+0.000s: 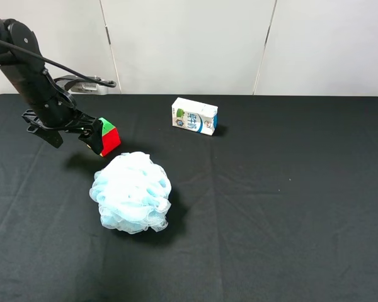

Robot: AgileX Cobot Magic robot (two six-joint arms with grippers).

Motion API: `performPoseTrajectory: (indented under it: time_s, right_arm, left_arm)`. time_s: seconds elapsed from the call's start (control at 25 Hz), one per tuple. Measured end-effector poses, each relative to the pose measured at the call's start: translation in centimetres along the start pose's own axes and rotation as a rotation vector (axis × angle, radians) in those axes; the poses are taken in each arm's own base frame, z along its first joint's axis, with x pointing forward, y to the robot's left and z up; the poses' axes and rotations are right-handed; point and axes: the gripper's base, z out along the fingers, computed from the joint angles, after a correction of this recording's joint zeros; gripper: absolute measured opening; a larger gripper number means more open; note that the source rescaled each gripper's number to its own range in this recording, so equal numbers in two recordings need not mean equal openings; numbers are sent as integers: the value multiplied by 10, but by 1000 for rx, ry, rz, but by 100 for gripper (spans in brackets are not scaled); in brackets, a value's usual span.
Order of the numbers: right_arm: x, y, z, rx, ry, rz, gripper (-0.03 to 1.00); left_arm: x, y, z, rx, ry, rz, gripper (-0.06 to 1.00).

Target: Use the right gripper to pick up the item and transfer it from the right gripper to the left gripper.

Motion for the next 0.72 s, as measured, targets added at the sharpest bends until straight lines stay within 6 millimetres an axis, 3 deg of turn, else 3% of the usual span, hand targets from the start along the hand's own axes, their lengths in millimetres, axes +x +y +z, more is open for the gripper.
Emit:
performPoseTrajectory:
  time_s: [0.32, 0.72]
  right_arm:
    - [0, 0, 0, 0, 0, 0, 100]
    - [0, 0, 0, 0, 0, 0, 100]
  left_arm:
    - [-12, -1, -16, 8, 4, 10, 100]
    - [-35, -1, -81, -31, 103, -46, 100]
